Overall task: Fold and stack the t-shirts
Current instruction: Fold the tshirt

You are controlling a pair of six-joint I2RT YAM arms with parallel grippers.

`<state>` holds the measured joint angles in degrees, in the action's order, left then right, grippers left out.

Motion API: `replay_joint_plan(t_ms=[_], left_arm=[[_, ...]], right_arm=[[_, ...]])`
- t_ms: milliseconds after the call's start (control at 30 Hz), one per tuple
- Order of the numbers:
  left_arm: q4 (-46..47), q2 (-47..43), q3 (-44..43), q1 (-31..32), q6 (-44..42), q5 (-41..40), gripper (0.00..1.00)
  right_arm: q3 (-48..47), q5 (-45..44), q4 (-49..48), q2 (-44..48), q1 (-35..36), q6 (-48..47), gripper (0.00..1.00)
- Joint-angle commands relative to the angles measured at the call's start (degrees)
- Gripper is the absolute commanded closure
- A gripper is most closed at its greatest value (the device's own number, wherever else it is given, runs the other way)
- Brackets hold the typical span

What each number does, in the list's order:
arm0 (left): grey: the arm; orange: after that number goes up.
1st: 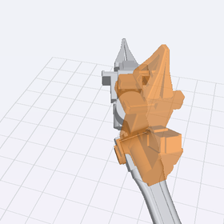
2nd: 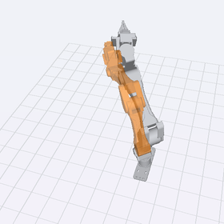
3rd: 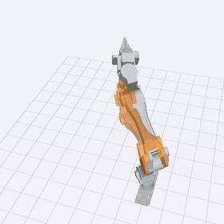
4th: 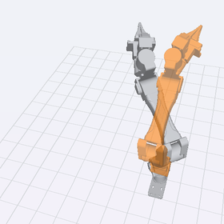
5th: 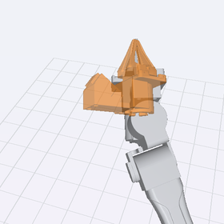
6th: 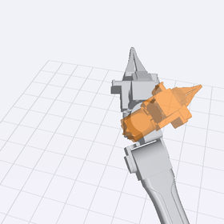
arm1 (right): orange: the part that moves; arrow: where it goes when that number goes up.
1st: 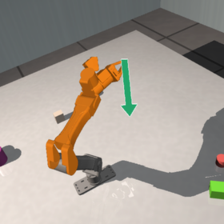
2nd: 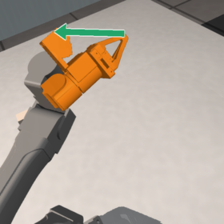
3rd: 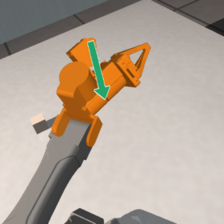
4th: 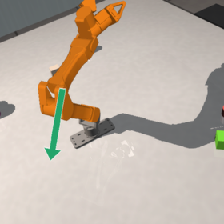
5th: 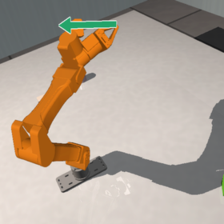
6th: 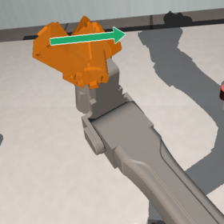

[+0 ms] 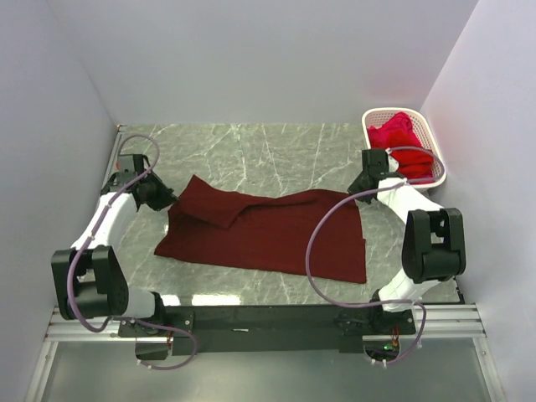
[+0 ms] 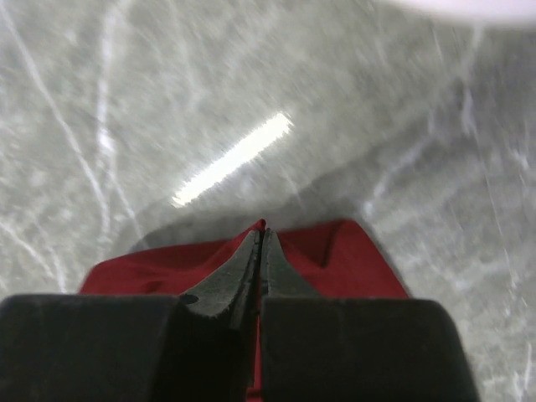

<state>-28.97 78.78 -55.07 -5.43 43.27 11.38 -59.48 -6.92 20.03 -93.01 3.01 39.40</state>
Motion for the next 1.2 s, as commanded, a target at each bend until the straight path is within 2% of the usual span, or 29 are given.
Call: replay_joint_plan(t_ms=[0, 200, 900, 1167], left_arm=[[-0.1, -3.0, -2.9, -1.8, 0.6, 2.2, 0.99], [0.0, -5.1, -2.4, -3.8, 1.9, 5.8, 0.99], [-2.7, -14.3, 7.9, -8.5, 4.7, 12.9, 0.99], [-4.3, -16.5, 8.0, -9.6, 5.4, 16.5, 0.99]], right_arm=[[3.1, -0.7, -1.2, 3.6, 0.0, 1.3, 1.0], [6.0, -0.7, -0.5, 6.6, -0.3, 1.6, 1.0], [16.9, -2.2, 2.7, 18.8, -0.8, 2.2, 1.0], [19.9, -1.9, 3.5, 22.5, -0.8, 2.4, 1.0]])
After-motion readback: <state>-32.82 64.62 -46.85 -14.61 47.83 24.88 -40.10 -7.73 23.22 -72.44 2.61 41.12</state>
